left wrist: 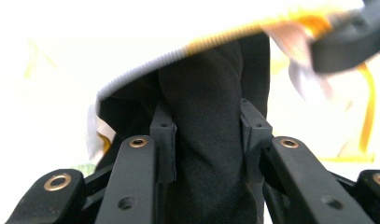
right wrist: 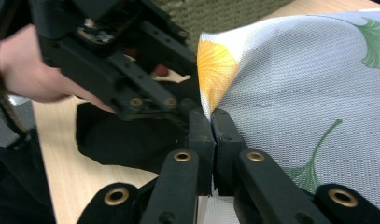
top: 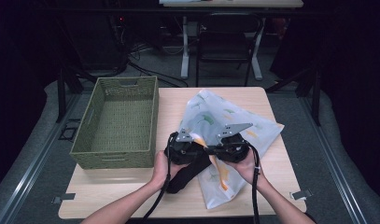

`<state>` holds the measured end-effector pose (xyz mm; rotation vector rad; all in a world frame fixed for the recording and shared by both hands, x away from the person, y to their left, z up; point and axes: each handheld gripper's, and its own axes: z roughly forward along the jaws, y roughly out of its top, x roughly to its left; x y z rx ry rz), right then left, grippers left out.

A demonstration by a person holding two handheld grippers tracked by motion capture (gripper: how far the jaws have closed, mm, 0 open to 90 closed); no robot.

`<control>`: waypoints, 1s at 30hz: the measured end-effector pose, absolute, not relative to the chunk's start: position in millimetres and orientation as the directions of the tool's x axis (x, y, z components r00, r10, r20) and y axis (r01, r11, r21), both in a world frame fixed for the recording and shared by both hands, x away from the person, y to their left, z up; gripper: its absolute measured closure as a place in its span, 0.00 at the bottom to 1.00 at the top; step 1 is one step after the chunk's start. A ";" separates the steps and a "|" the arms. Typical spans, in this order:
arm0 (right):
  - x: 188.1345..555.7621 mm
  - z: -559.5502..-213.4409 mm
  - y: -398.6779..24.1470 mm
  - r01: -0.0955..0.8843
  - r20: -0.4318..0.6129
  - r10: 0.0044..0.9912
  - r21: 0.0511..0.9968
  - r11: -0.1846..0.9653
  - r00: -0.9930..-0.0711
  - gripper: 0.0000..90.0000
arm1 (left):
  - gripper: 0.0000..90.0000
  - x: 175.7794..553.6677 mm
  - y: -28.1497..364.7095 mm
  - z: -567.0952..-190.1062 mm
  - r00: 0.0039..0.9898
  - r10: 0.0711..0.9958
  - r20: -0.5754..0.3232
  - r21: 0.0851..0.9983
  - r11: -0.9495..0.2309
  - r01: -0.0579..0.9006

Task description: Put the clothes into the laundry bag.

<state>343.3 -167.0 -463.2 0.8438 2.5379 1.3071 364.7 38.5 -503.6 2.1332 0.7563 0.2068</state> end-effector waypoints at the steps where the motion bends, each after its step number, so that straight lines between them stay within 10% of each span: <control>1: 342.5 -462.3 -166.9 0.404 0.106 0.549 0.792 0.457 -0.829 0.99 | 0.73 366.2 36.8 -502.7 0.800 0.590 -0.109 0.765 -0.464 0.446; 11: 343.2 -478.4 -164.6 0.464 0.141 0.562 0.739 0.489 -0.815 0.99 | 0.60 384.7 34.1 -536.2 0.769 0.623 -0.144 0.709 -0.478 0.519; 21: 345.8 -478.9 -167.2 0.474 0.133 0.580 0.733 0.489 -0.804 0.99 | 0.22 346.9 46.8 -522.0 0.794 0.607 -0.015 0.677 -0.579 0.455; 25: 346.9 -480.2 -167.2 0.481 0.139 0.582 0.729 0.487 -0.801 0.99 | 0.29 354.7 39.1 -548.6 0.794 0.608 -0.017 0.615 -0.619 0.488; 30: 346.7 -482.0 -166.7 0.478 0.136 0.577 0.725 0.496 -0.805 0.99 | 0.72 358.2 39.0 -561.4 0.802 0.596 -0.044 0.650 -0.592 0.476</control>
